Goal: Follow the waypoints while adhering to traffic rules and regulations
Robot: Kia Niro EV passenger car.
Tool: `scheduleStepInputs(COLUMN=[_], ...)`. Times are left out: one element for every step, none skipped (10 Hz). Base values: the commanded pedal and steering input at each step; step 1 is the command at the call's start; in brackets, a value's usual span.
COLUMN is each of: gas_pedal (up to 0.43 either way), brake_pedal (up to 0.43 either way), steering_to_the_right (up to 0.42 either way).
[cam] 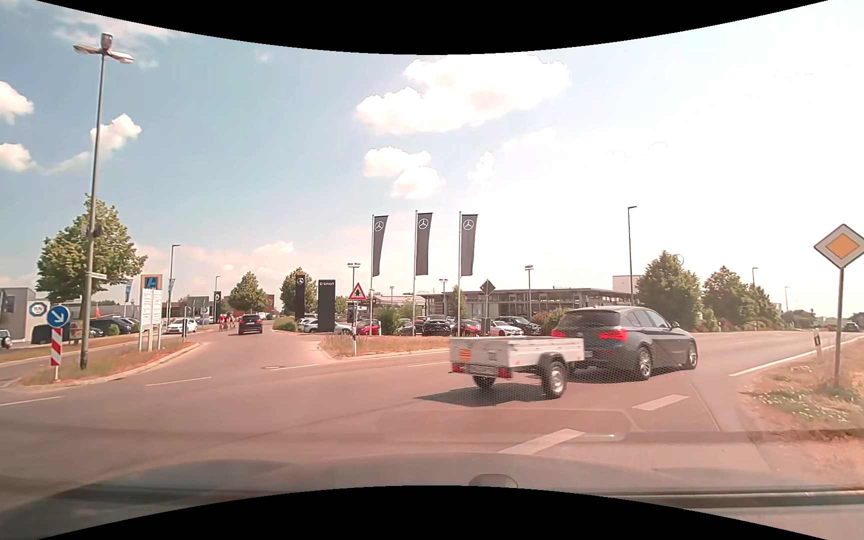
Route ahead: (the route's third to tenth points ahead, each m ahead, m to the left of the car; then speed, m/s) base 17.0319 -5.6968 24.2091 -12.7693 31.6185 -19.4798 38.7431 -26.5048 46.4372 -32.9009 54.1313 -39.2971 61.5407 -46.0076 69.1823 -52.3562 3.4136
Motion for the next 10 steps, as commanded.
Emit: scheduleStepInputs(gas_pedal=[0.429, 0.429, 0.429, 0.429, 0.429, 0.429, 0.429, 0.421, 0.421, 0.421], brake_pedal=[0.0, 0.0, 0.0, 0.0, 0.0, 0.0, 0.0, 0.0, 0.0, 0.0], steering_to_the_right=[0.239, 0.24, 0.24, 0.239, 0.24, 0.24, 0.239, 0.239, 0.239, 0.237])
